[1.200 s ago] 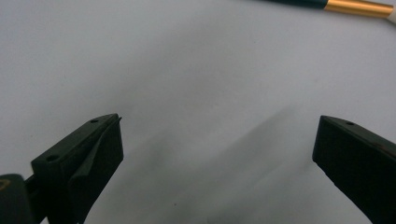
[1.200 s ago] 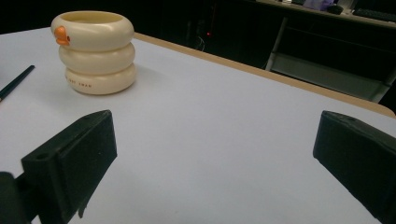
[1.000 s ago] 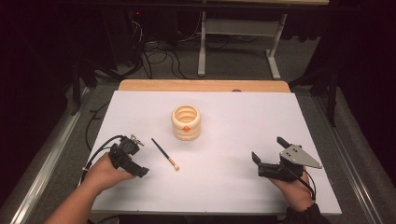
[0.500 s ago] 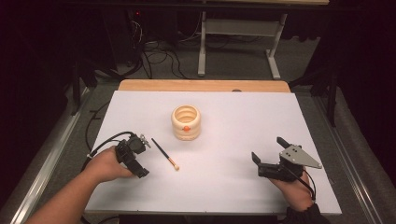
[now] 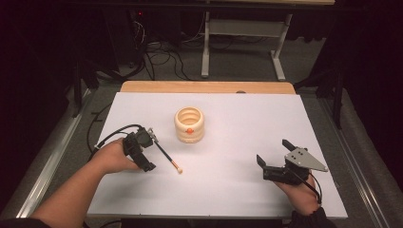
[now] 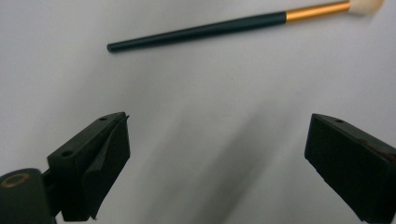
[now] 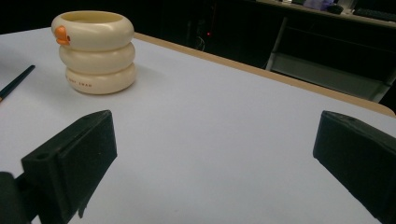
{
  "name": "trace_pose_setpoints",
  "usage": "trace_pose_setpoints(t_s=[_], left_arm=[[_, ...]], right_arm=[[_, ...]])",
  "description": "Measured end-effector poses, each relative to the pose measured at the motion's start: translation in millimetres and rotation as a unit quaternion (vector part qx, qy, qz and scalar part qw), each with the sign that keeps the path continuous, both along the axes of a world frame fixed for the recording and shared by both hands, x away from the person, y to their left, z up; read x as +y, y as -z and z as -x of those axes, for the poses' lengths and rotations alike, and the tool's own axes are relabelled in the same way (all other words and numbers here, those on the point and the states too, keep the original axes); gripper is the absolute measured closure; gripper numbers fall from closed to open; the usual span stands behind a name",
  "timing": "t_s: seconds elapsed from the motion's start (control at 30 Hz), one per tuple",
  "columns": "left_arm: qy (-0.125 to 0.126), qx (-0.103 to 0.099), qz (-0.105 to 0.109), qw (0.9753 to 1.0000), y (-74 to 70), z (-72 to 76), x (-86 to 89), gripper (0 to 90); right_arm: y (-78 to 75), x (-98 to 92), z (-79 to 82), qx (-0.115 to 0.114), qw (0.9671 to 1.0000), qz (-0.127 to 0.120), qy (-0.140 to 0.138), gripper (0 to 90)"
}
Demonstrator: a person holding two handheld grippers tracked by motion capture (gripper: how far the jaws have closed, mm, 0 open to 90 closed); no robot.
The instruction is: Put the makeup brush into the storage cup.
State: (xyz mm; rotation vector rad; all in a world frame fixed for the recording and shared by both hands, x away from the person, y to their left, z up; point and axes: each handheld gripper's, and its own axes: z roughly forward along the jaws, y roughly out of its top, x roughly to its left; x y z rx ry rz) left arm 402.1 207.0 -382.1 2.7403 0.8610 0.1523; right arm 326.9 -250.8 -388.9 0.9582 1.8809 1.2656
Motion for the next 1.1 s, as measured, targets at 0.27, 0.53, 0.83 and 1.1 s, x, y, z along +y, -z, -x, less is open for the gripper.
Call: trace_pose_setpoints(t_s=[0.27,0.53,0.83,1.1], left_arm=[[0.015,-0.006,-0.001,0.9999,-1.3,-11.6,-3.7,7.3],[0.036,-0.016,-0.007,0.9992,-0.8,-19.8,-15.7,7.4],[0.047,-0.014,-0.012,0.9987,2.9,-31.3,-25.8,7.7],[0.057,-0.015,-0.016,0.9981,7.7,-35.3,-32.1,8.3]], right_arm=[[0.3,-0.7,-0.7,-0.002,1.0000,0.004,0.000,0.8],[0.5,0.2,-0.2,0.000,1.0000,0.002,-0.002,0.8],[0.7,-0.6,-0.6,0.001,1.0000,0.001,0.000,0.8],[0.8,-0.3,-0.6,0.000,1.0000,0.004,-0.002,0.8]])
